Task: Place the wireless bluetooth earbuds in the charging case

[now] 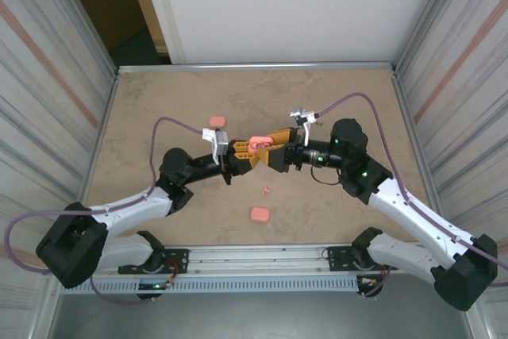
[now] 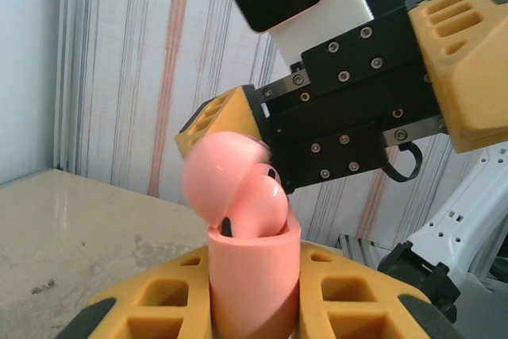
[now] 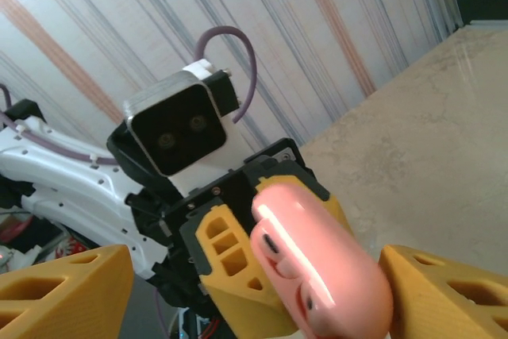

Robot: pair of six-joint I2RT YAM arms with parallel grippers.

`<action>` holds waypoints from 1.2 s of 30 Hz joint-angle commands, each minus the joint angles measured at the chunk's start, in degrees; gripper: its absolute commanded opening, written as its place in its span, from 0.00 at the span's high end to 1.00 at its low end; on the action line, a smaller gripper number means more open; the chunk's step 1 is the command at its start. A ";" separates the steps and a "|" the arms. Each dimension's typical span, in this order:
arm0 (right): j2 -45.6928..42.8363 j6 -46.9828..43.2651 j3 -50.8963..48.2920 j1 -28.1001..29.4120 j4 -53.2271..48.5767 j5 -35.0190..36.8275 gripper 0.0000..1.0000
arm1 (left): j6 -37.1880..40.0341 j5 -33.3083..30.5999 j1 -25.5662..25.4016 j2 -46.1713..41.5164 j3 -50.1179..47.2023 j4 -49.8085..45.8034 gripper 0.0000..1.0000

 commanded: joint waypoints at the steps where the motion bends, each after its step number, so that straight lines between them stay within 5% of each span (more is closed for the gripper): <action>1: -2.22 -1.62 0.76 1.05 0.68 -1.26 0.21 | 1.13 -1.83 -0.31 0.31 1.59 -1.06 1.00; 16: -3.80 -2.76 0.39 1.37 -2.73 1.86 0.21 | 1.70 -3.78 -0.31 -1.42 1.98 -4.73 1.00; 24: -7.69 -2.69 -1.67 -0.77 -9.08 9.94 0.19 | 6.28 -10.16 0.72 -5.03 3.78 -20.47 1.00; 36: -13.78 0.13 -6.30 -6.09 -17.05 17.48 0.15 | -5.05 -3.47 20.81 -4.29 3.49 -34.78 1.00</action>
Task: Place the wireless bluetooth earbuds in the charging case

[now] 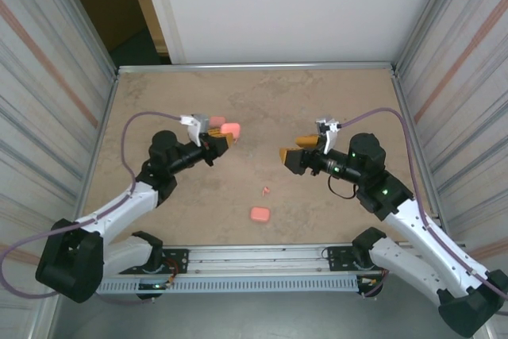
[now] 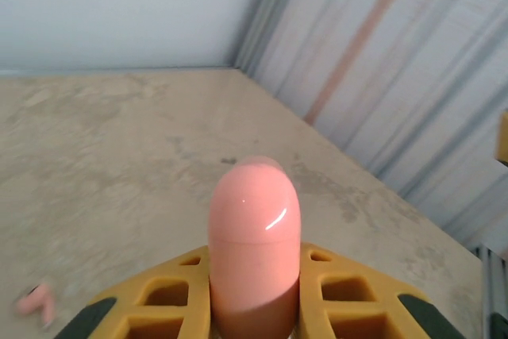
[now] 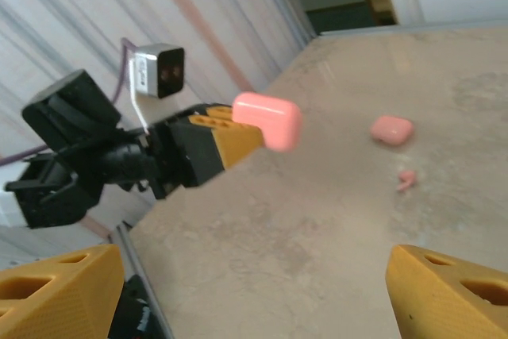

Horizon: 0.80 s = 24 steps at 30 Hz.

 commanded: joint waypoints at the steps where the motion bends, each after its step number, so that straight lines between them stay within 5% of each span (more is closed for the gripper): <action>1: -1.46 1.74 -1.30 -1.22 -2.63 2.59 0.15 | -3.94 3.58 4.69 0.94 1.62 -6.76 1.00; 9: -2.00 2.88 -2.83 -2.65 -4.37 3.61 0.15 | -7.54 7.77 13.92 9.12 3.50 -13.87 1.00; 24: -2.75 3.06 -3.97 -3.03 -7.02 5.65 0.15 | -5.37 9.63 14.23 25.71 9.20 -14.57 1.00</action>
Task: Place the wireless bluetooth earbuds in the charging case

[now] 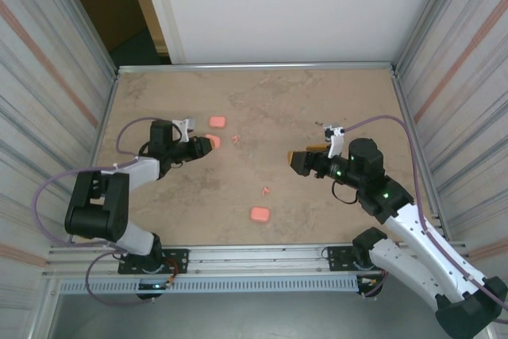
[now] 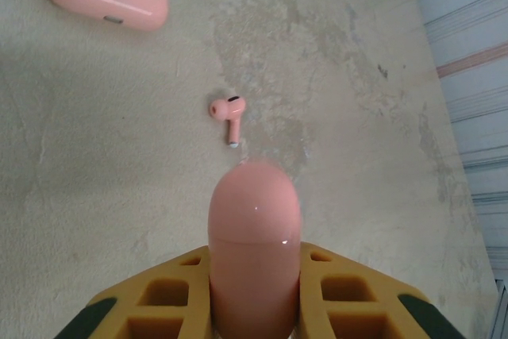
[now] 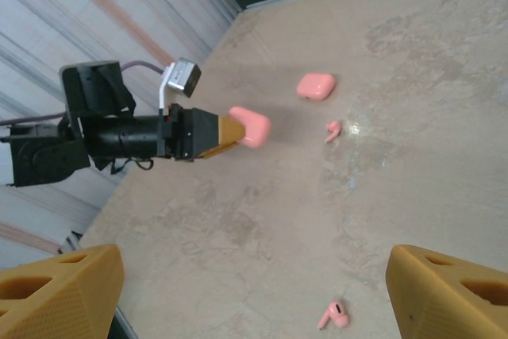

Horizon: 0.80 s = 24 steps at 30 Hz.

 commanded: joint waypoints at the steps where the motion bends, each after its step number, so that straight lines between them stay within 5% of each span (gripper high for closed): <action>1: -0.70 0.67 -0.45 -0.56 -1.13 1.15 0.15 | 0.33 2.65 0.12 3.09 2.51 0.80 1.00; 24: 0.97 0.03 -0.28 -1.41 -1.96 1.14 0.15 | 0.17 2.78 0.12 14.79 6.69 0.87 0.85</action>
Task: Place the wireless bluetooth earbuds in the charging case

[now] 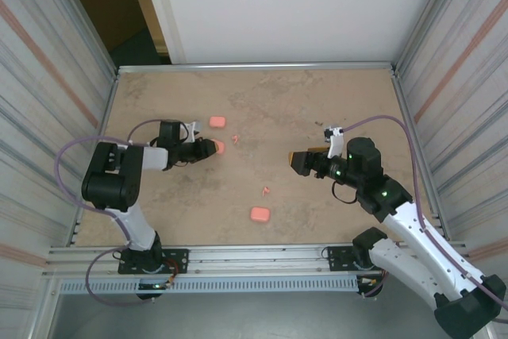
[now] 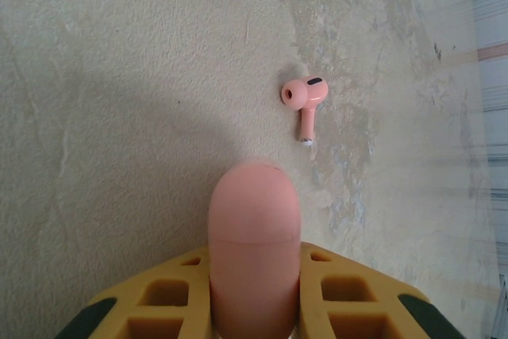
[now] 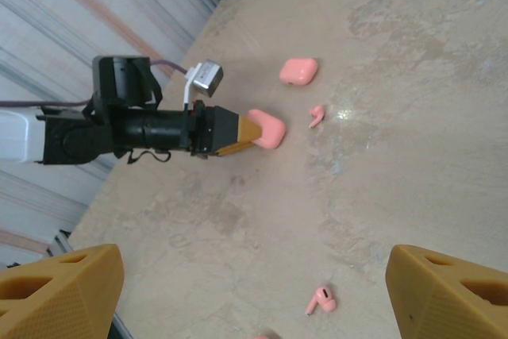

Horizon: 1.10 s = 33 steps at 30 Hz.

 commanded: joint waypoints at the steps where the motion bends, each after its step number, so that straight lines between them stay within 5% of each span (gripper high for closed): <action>1: -0.12 -0.22 -0.28 -0.75 -0.31 0.76 0.15 | 0.29 0.75 0.10 1.10 1.02 0.55 0.84; 11: 0.23 -0.32 0.60 -1.03 -1.01 0.38 0.15 | 1.28 -1.57 0.13 0.67 0.21 -0.09 0.63; 22: 0.49 -2.43 2.36 -1.01 -3.00 -0.08 0.15 | 1.72 -2.95 0.43 -3.86 -1.24 -0.52 0.58; 33: 3.13 -8.90 4.99 0.86 -5.94 -4.20 0.15 | 1.32 -3.02 0.65 -19.94 -5.16 -0.16 0.52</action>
